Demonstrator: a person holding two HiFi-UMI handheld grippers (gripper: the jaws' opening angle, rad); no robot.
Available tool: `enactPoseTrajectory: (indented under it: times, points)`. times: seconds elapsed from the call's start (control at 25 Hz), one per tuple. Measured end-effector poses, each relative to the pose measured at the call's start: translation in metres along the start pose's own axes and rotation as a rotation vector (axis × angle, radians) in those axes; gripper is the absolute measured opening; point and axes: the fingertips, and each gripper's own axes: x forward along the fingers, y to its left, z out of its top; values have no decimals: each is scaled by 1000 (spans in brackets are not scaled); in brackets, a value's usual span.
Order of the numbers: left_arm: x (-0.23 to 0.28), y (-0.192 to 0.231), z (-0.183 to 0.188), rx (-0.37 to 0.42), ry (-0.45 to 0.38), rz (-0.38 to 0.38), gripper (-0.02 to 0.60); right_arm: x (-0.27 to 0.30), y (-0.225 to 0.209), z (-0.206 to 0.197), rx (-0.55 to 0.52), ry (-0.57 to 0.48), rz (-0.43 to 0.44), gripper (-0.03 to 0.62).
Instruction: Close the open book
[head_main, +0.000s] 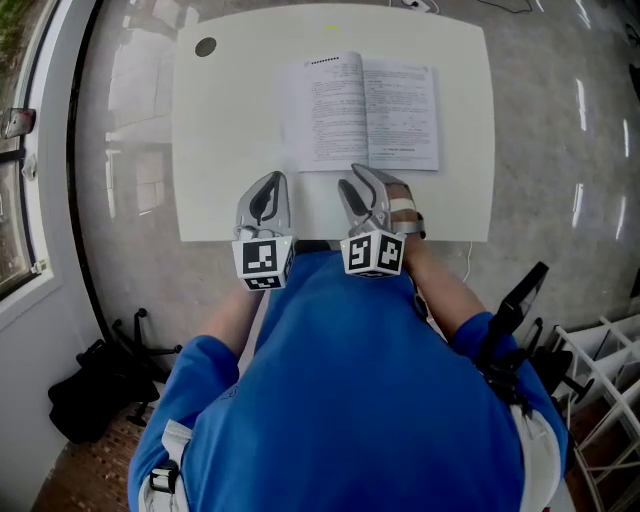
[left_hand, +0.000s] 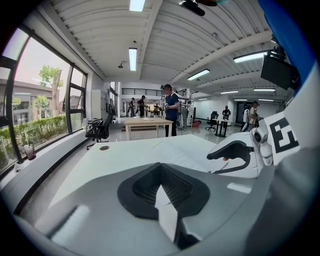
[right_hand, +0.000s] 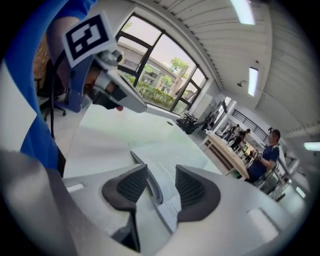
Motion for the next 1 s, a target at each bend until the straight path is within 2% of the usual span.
enactPoseTrajectory:
  times: [0.16, 0.36, 0.56, 1.0]
  points:
    - [6, 8, -14, -14, 28, -27, 8, 24, 18, -18, -205, 85, -37, 223]
    - [13, 20, -24, -27, 45, -49, 8, 47, 22, -28, -321, 145, -89, 272]
    - [19, 33, -33, -39, 53, -55, 8, 64, 25, -19, -377, 129, -130, 273]
    - [14, 51, -47, -71, 70, -46, 8, 83, 44, 14, -403, 41, -165, 273]
